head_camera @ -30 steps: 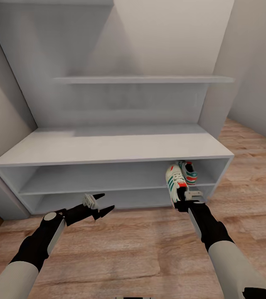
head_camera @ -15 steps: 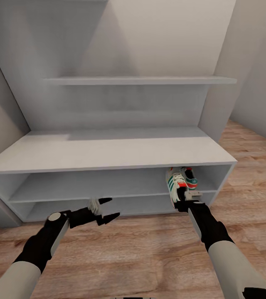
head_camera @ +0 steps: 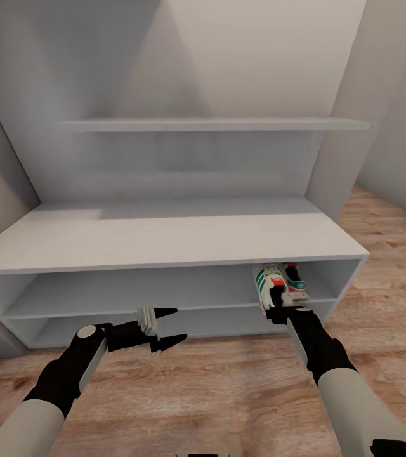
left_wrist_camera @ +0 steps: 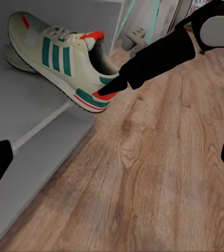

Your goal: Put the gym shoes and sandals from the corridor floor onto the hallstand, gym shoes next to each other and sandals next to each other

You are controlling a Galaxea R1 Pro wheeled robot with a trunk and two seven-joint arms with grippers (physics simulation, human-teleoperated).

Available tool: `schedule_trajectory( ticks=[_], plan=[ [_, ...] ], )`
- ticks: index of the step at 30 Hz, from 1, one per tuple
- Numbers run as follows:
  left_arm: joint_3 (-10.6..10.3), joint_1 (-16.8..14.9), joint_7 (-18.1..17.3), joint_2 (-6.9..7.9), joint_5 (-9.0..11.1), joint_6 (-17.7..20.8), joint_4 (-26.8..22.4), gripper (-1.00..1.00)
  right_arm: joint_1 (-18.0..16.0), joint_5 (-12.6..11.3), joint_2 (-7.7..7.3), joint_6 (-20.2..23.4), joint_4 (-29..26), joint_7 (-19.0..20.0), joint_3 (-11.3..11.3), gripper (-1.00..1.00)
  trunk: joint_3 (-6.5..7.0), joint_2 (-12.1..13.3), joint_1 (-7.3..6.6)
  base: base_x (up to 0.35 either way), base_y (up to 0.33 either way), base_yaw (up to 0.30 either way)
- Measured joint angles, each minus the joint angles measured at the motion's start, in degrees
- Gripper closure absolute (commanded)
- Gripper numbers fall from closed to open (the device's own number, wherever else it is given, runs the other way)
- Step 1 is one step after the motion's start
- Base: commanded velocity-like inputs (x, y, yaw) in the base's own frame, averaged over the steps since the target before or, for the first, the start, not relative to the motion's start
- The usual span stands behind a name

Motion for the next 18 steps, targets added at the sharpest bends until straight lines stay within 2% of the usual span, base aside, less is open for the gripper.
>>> schedule_trajectory(
  ticks=[4, 8, 13, 18],
  plan=[
    [-0.04, 0.0, -0.01, 0.0, 0.02, 0.0, 0.01, -1.0, 0.0, 0.0, 0.0, -0.03, -0.04, 0.0, -0.01, 1.0, 0.0, 0.0, 0.01, 0.242, -0.151, 0.0],
    [0.0, 0.0, -0.01, 0.0, 0.0, 0.0, 0.0, -1.0, 0.03, 0.0, 0.0, -0.02, -0.04, 0.0, 0.0, 1.0, 0.0, 0.0, 0.03, 0.068, -0.046, 0.0],
    [-0.01, 0.0, 0.0, 0.0, 0.0, 0.0, 0.0, -1.0, 0.02, 0.01, 0.0, 0.01, -0.04, 0.0, 0.0, 1.0, 0.0, 0.0, 0.03, 0.026, 0.001, 0.0],
    [0.01, 0.0, -0.05, 0.0, -0.02, 0.0, -0.01, -1.0, 0.03, 0.01, 0.0, -0.01, -0.02, 0.0, 0.01, 1.0, 0.0, 0.0, 0.01, 0.154, 0.113, 0.0]
  ],
)
